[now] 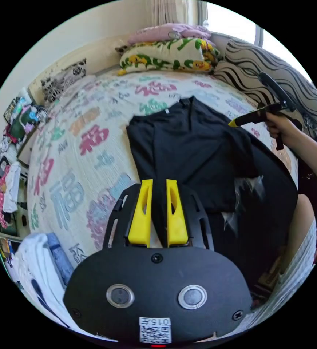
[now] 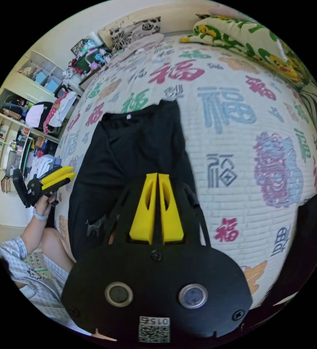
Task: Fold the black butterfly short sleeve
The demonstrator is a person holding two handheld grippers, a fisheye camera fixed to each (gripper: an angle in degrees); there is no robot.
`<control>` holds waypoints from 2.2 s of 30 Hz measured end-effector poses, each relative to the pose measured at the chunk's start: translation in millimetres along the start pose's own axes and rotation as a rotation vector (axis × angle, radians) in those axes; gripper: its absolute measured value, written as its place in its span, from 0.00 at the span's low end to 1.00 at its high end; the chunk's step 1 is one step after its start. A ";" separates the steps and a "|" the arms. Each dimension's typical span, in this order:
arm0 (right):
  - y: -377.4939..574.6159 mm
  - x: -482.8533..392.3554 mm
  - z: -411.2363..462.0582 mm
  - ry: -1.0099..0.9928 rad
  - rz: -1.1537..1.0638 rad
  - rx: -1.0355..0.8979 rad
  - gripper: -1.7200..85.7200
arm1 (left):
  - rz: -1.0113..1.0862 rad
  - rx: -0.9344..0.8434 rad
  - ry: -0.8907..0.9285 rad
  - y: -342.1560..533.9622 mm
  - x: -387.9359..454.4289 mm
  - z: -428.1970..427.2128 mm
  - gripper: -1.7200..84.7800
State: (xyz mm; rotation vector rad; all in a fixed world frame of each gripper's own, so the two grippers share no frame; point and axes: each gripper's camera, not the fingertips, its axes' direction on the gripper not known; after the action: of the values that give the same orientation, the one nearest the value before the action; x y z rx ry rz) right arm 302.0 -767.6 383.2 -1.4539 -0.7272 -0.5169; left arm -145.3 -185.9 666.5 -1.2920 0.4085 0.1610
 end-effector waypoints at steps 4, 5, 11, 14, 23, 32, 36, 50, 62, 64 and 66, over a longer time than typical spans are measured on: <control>-31.3 35.1 -24.2 0.012 -0.002 0.091 0.11 | -0.096 0.084 0.034 -61.3 -39.4 -3.9 0.11; -43.7 42.3 -24.1 0.000 0.002 0.094 0.11 | -0.114 0.065 0.058 -70.7 -45.8 0.9 0.11; -89.6 70.6 7.0 -0.065 0.024 0.016 0.12 | -0.228 -0.056 0.144 -126.8 -75.8 47.0 0.13; -95.2 89.7 28.3 -0.115 0.071 -0.086 0.09 | -0.271 -0.129 0.207 -130.4 -83.6 64.0 0.12; -83.3 126.8 8.7 -0.056 0.028 -0.030 0.01 | -0.240 -0.077 0.266 -150.0 -106.4 43.8 0.03; -75.4 135.8 -46.3 0.087 0.047 0.213 0.01 | -0.184 0.084 0.094 -195.5 -94.6 -8.9 0.02; -55.4 152.2 -62.0 -0.016 0.055 0.287 0.01 | -0.227 0.207 0.078 -188.2 -95.7 -36.5 0.02; 229.3 147.2 -27.0 -0.152 -0.281 0.077 0.01 | 0.144 0.252 0.422 33.5 -2.1 -91.6 0.03; 373.8 158.1 69.3 -0.021 -0.260 -0.113 0.03 | 0.251 -0.016 0.387 151.7 84.2 -52.2 0.04; 375.8 159.2 78.9 -0.002 -0.280 -0.149 0.05 | 0.283 -0.086 0.334 154.5 93.0 -40.6 0.05; 376.7 163.2 88.8 0.041 -0.273 -0.213 0.07 | 0.306 -0.165 0.331 155.8 97.2 -30.1 0.07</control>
State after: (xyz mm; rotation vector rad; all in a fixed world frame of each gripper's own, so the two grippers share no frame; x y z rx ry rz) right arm 671.4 -634.4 234.3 -1.5440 -0.8639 -0.8535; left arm -115.4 -182.3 482.9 -1.4171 0.8925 0.2433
